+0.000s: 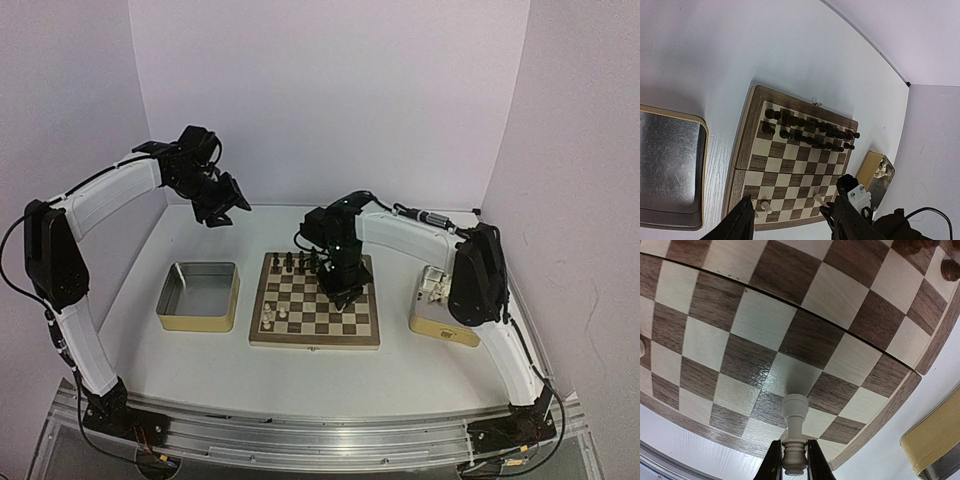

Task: Set up the chess pieces on the board
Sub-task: Place the chess piece on the chessboard.

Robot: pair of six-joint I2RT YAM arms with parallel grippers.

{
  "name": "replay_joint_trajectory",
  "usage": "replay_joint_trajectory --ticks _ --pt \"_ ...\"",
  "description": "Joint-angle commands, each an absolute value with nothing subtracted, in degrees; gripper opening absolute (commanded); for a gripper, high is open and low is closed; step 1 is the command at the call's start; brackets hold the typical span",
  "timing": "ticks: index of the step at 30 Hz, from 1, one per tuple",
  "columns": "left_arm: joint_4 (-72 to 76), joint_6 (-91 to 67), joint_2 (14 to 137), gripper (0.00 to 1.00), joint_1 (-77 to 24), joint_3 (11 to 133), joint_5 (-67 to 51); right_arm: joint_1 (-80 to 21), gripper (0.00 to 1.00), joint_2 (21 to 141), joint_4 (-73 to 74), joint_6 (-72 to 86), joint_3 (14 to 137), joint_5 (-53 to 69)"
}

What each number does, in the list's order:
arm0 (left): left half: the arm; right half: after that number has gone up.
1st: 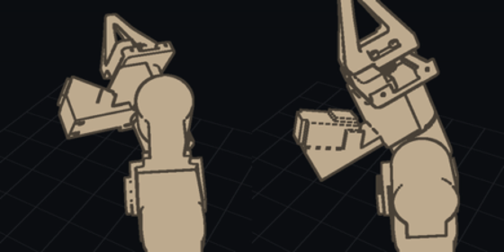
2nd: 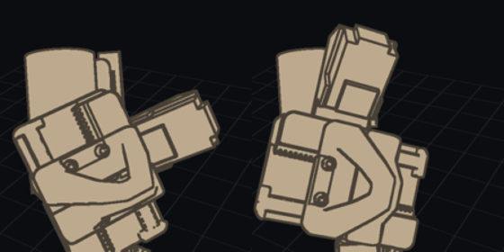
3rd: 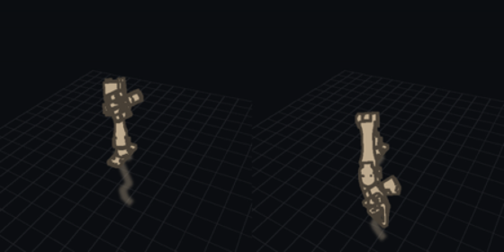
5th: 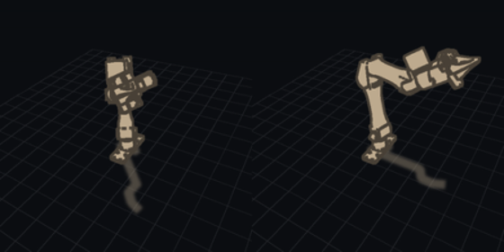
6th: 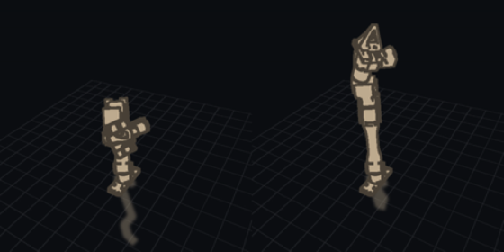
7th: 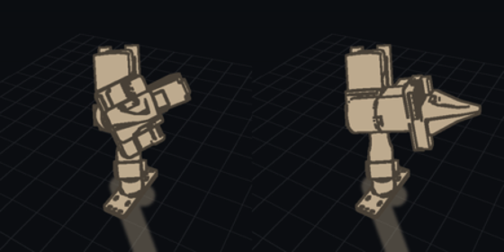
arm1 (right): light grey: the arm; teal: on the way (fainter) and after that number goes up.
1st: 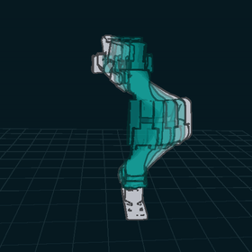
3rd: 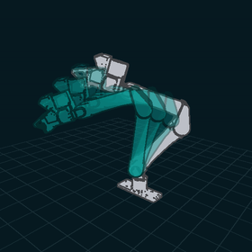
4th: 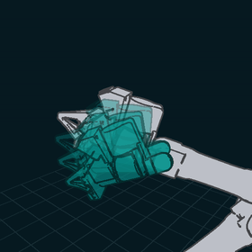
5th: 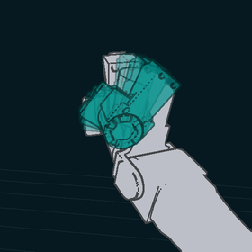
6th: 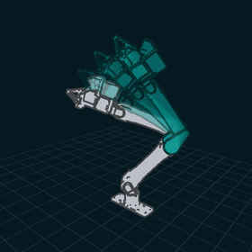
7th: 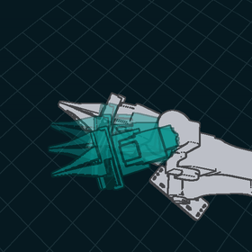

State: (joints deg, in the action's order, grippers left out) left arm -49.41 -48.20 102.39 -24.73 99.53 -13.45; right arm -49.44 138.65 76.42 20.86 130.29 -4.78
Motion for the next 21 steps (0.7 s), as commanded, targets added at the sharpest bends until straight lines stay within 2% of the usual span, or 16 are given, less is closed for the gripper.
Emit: replay_joint_trajectory --ticks 1,21 --pt "-48.1 -47.5 103.3 0.53 -24.7 102.0 -13.9 -49.6 0.0 135.3 97.6 19.8 128.2 -5.2" --pt "-47.4 -47.8 104.7 0.53 -24.7 102.7 -15.5 -49.1 0.0 130.7 97.8 19.8 126.4 -3.4"
